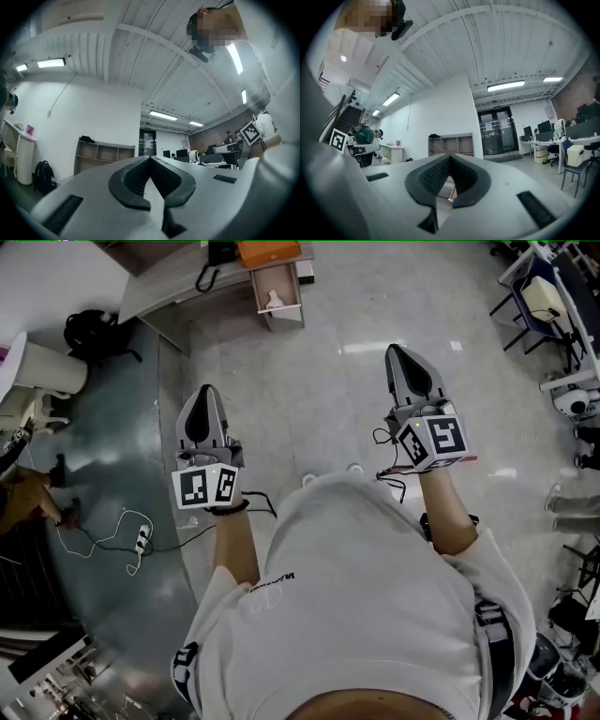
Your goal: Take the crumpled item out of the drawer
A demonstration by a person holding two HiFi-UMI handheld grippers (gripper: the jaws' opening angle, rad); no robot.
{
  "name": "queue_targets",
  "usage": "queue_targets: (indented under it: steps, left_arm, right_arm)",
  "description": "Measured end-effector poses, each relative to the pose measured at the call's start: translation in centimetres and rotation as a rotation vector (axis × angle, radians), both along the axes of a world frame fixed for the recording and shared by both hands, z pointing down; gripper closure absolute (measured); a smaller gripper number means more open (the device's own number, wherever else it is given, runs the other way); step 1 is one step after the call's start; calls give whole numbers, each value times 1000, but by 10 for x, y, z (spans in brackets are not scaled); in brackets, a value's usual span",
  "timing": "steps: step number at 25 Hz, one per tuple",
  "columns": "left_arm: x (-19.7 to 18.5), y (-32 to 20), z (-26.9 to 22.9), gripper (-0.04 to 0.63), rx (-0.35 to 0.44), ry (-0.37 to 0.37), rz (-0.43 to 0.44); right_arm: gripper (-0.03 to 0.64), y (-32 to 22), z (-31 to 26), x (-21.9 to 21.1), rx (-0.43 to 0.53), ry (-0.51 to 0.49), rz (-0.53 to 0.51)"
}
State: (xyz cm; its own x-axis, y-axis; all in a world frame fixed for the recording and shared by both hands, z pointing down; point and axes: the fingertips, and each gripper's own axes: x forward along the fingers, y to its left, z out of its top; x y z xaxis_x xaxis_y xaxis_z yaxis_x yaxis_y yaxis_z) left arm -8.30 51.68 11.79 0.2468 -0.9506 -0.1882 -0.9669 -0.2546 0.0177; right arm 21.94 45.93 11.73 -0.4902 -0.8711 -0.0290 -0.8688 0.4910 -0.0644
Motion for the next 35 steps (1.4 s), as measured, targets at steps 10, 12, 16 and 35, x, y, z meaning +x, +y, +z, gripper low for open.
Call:
queue_targets:
  steps: [10,12,16,35]
  left_arm:
    - [-24,11,41,597,-73,120,74]
    - [-29,12,51,597,-96,129,82]
    - [-43,12,65,597,-128,134,88]
    - [-41,-39,82,597,-172,132,68]
  right_arm:
    - [617,12,10,-21,-14,31,72]
    - [615,15,14,-24,-20,38,87]
    - [616,18,22,-31,-39,53,103]
    - [615,-35,42,-42,-68,53,86]
